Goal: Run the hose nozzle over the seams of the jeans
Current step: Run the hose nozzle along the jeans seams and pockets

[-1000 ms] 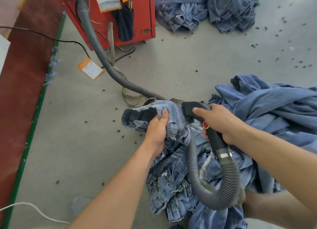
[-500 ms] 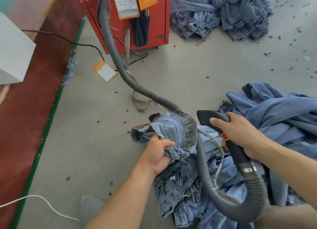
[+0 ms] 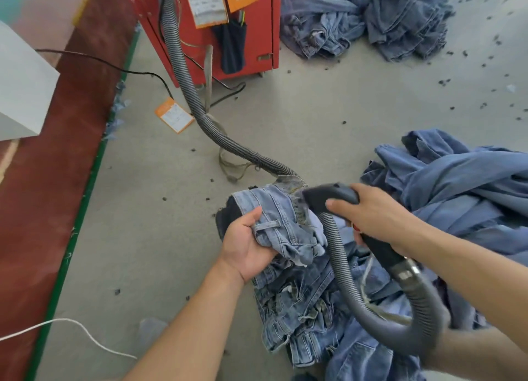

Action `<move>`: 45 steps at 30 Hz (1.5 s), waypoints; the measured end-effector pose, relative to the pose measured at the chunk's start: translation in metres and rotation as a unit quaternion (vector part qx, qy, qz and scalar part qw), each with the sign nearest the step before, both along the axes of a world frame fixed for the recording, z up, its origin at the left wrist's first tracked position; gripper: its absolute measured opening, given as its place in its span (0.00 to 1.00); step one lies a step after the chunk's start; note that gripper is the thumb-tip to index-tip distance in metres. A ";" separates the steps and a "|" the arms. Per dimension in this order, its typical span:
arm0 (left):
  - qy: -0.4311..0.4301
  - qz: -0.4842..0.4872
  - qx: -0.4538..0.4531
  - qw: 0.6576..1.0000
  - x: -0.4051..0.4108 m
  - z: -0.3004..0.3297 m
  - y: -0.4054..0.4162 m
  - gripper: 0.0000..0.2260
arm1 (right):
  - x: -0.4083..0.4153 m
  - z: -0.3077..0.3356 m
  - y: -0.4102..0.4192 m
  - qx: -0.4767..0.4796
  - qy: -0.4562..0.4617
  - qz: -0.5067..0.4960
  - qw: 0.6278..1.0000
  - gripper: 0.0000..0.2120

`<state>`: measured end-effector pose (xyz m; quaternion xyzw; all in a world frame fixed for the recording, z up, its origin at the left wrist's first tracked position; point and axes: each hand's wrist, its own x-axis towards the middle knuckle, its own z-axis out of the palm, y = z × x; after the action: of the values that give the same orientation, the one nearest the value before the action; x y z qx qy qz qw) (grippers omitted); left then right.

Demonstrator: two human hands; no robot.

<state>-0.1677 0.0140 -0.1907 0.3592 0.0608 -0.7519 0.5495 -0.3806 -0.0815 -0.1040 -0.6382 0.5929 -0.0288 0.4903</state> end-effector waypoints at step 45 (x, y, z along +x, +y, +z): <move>-0.602 -0.088 0.121 0.785 0.043 -0.022 0.020 0.12 | -0.054 0.028 -0.014 -0.387 0.200 0.358 0.826 0.18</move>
<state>-0.1244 0.0337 -0.2122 0.8061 -0.2232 -0.4148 0.3583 -0.4342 -0.0958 -0.0756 -0.9349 0.3478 0.0502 0.0498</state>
